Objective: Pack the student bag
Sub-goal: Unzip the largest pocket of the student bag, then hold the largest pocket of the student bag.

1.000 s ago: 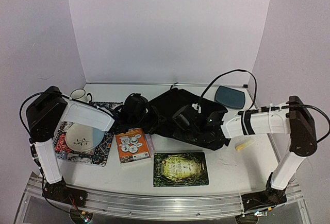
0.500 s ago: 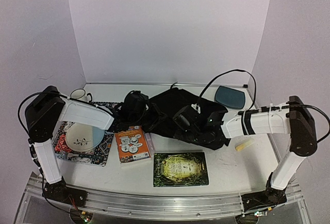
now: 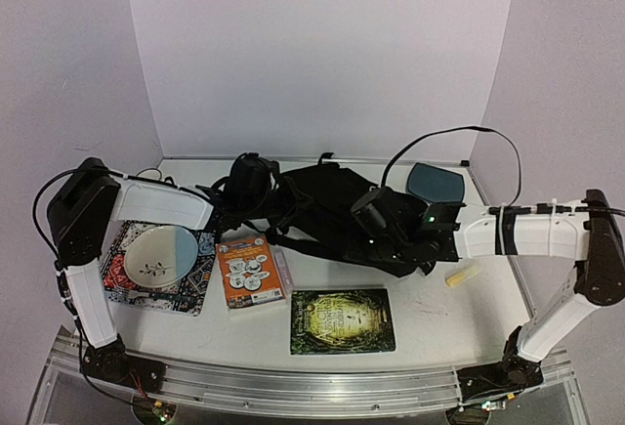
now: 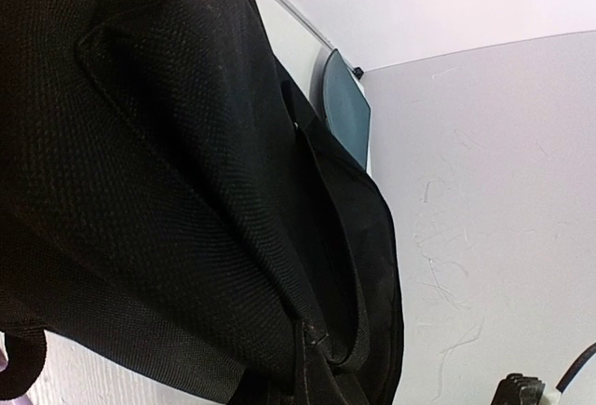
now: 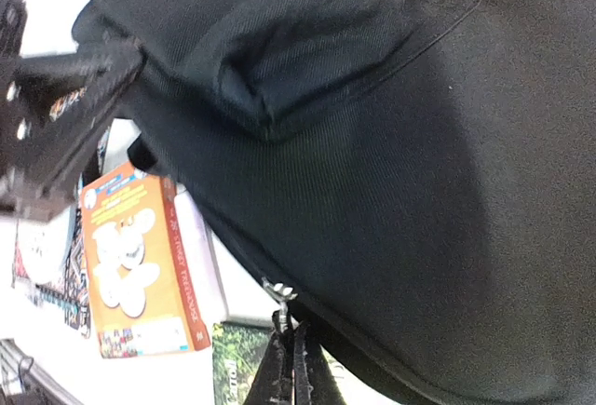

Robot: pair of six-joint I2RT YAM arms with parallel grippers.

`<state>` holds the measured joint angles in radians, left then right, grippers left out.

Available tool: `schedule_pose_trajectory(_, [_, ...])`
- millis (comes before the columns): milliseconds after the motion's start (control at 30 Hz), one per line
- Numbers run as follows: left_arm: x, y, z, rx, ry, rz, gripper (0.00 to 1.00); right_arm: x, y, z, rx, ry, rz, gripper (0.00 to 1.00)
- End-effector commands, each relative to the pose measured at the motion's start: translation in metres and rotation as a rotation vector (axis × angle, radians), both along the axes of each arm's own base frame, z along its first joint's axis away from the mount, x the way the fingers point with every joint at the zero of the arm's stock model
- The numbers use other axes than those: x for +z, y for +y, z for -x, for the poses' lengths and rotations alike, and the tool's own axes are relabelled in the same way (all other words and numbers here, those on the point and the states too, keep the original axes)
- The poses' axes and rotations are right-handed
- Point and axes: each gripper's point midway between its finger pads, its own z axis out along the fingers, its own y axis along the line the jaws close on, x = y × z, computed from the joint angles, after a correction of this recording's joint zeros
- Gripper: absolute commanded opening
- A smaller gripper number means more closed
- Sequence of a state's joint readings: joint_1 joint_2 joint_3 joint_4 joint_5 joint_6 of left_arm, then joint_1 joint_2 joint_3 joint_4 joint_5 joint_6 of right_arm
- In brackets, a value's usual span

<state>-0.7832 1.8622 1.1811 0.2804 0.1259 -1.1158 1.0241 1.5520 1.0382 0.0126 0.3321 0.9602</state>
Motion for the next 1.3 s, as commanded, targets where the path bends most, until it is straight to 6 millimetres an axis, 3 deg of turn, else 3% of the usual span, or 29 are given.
schedule_pose_trajectory(0, [0.021,0.015,-0.044,0.022,-0.101,-0.014,0.0,-0.005,-0.016,0.02,0.08,0.018,0.093,0.0])
schedule_pose_trajectory(167, [0.008,0.024,-0.069,-0.002,-0.107,-0.109,0.0,0.001,-0.026,0.028,0.111,-0.001,0.125,0.0])
schedule_pose_trajectory(333, [0.005,0.028,-0.094,-0.052,-0.142,-0.194,0.0,0.017,-0.021,0.032,0.177,-0.048,0.146,0.0])
schedule_pose_trajectory(533, [-0.01,0.048,-0.132,-0.055,-0.169,-0.36,0.01,0.028,0.005,0.029,0.273,-0.08,0.166,0.0])
schedule_pose_trajectory(600, [-0.006,0.051,-0.14,-0.048,-0.188,-0.393,0.06,0.03,0.018,0.025,0.301,-0.091,0.172,0.0])
schedule_pose_trajectory(667, [0.0,0.054,-0.141,-0.046,-0.188,-0.392,0.18,0.032,0.031,0.018,0.314,-0.108,0.18,0.0])
schedule_pose_trajectory(767, [0.013,0.058,-0.131,-0.043,-0.173,-0.357,0.38,0.033,0.046,0.007,0.319,-0.128,0.203,0.0])
schedule_pose_trajectory(900, [0.024,0.069,-0.106,-0.022,-0.113,-0.305,0.52,0.029,0.063,-0.003,0.337,-0.133,0.211,0.0])
schedule_pose_trajectory(1000, [0.03,0.07,-0.077,-0.035,-0.063,-0.256,0.6,0.027,0.076,-0.009,0.353,-0.136,0.212,0.0])
schedule_pose_trajectory(1067, [0.023,0.066,-0.055,-0.057,-0.023,-0.244,0.65,0.028,0.081,-0.011,0.359,-0.142,0.213,0.0])
schedule_pose_trajectory(1267, [0.01,0.042,0.003,-0.126,0.045,-0.181,0.69,0.031,0.088,-0.015,0.368,-0.16,0.22,0.0])
